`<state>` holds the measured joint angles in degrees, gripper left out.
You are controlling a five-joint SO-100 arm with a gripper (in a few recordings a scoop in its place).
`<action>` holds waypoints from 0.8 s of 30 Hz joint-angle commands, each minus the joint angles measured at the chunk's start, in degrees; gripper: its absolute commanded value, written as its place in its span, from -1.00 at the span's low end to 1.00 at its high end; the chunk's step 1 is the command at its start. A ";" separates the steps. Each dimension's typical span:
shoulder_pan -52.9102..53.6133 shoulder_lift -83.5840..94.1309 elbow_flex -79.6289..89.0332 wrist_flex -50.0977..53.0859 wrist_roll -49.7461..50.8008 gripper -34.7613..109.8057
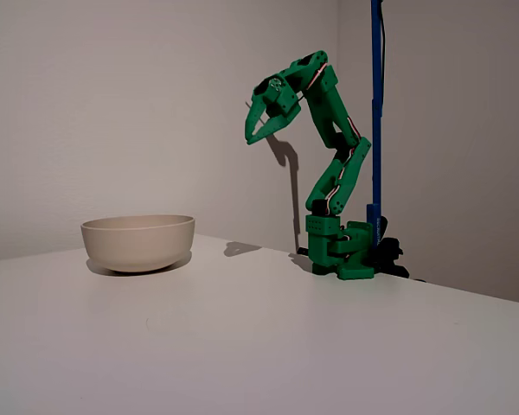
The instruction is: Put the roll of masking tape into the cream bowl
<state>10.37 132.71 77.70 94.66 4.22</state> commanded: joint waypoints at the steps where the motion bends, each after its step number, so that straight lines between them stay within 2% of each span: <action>1: -4.04 7.82 9.05 -2.81 0.26 -0.64; 12: -9.40 21.27 38.14 -13.80 -1.85 -0.64; 24: -10.72 29.79 60.73 -24.52 -2.37 -0.64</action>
<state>0.09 159.96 137.46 71.81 1.49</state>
